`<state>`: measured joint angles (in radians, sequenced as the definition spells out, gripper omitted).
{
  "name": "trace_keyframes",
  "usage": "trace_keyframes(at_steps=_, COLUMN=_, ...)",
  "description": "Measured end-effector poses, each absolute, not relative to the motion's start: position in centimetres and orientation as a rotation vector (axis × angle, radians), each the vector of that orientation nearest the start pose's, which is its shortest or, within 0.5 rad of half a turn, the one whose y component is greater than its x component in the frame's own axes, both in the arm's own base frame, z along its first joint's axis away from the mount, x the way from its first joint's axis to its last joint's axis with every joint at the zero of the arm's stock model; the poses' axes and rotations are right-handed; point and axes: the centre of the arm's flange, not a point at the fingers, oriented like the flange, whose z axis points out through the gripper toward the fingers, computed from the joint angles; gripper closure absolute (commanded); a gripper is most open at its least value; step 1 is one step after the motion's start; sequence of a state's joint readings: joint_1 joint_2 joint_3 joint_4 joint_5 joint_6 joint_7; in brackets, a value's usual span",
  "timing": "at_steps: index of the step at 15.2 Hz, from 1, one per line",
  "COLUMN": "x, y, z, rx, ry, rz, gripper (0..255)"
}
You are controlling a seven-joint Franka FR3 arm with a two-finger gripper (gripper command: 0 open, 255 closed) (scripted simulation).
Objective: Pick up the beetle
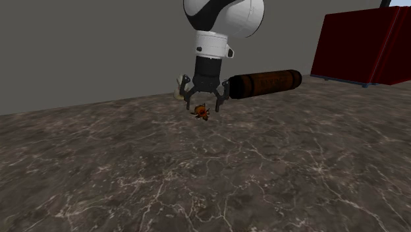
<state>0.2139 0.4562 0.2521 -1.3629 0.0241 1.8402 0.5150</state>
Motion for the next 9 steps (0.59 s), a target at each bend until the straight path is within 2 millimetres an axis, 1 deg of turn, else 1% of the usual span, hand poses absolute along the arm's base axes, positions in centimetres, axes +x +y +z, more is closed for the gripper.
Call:
trace_keyframes(at_steps=1, x=63.39, y=28.47, z=46.54, rx=-3.005, ry=0.123, rz=0.048, gripper=0)
trace_keyframes(at_steps=2, x=63.43, y=28.49, z=46.36, rx=-3.005, ry=0.123, rz=0.048, gripper=255)
trace_keyframes(at_steps=9, x=63.43, y=28.61, z=46.8, rx=-3.0, ry=0.121, rz=0.034, gripper=255)
